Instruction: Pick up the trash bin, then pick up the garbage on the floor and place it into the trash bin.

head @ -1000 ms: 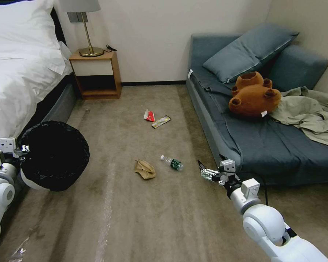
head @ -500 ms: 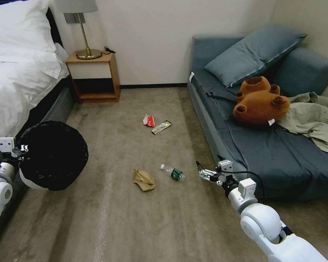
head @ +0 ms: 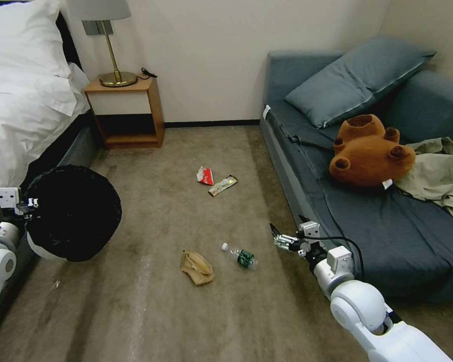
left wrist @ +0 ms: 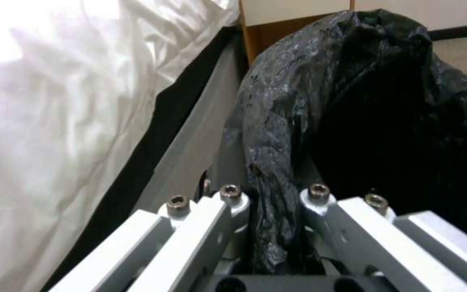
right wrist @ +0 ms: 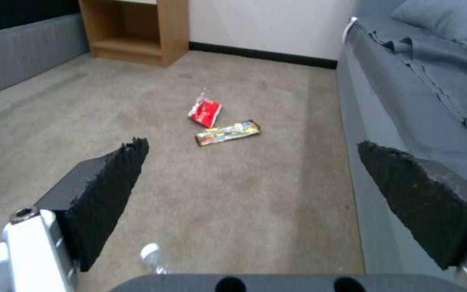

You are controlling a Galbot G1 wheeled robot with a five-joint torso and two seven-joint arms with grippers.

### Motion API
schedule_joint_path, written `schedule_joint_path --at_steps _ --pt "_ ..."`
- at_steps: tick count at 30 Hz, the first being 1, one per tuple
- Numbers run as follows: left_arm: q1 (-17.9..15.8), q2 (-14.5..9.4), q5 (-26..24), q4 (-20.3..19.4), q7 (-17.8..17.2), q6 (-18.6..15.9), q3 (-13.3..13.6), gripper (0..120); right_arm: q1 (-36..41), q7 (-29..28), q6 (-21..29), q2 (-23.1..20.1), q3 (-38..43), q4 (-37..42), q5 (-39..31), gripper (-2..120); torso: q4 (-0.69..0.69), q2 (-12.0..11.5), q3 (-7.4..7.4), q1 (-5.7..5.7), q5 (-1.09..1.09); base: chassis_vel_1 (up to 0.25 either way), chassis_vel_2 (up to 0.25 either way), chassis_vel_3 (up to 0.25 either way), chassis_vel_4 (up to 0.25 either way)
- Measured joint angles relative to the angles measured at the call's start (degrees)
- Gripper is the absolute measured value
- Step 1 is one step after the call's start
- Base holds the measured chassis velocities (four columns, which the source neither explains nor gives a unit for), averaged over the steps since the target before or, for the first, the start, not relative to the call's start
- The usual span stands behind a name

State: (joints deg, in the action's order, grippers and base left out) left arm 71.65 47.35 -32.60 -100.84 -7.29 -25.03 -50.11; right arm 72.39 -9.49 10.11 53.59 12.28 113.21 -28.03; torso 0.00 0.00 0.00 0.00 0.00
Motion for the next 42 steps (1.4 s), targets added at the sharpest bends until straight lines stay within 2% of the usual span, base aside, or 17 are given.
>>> schedule_joint_path --at_steps 28,35,42 --pt "1.3 1.7 0.1 0.4 0.3 1.1 -0.9 5 0.0 -0.4 -0.3 0.7 -1.8 -1.0 0.8 100 0.0 0.0 0.0 0.0 0.0 -0.138 0.139 0.132 -0.139" --pt "0.8 1.9 -0.1 0.4 0.3 1.1 -1.0 5 -3.1 -0.3 1.2 -0.7 -4.8 -1.5 1.5 100 -0.01 0.0 0.0 0.01 0.0 -0.047 0.045 0.052 -0.043" --pt "1.8 2.7 0.4 0.2 0.9 1.4 -1.2 5 -11.3 1.8 3.9 -3.4 -11.6 -4.0 1.6 100 0.0 0.0 0.0 0.0 0.0 0.0 0.0 0.0 0.0"
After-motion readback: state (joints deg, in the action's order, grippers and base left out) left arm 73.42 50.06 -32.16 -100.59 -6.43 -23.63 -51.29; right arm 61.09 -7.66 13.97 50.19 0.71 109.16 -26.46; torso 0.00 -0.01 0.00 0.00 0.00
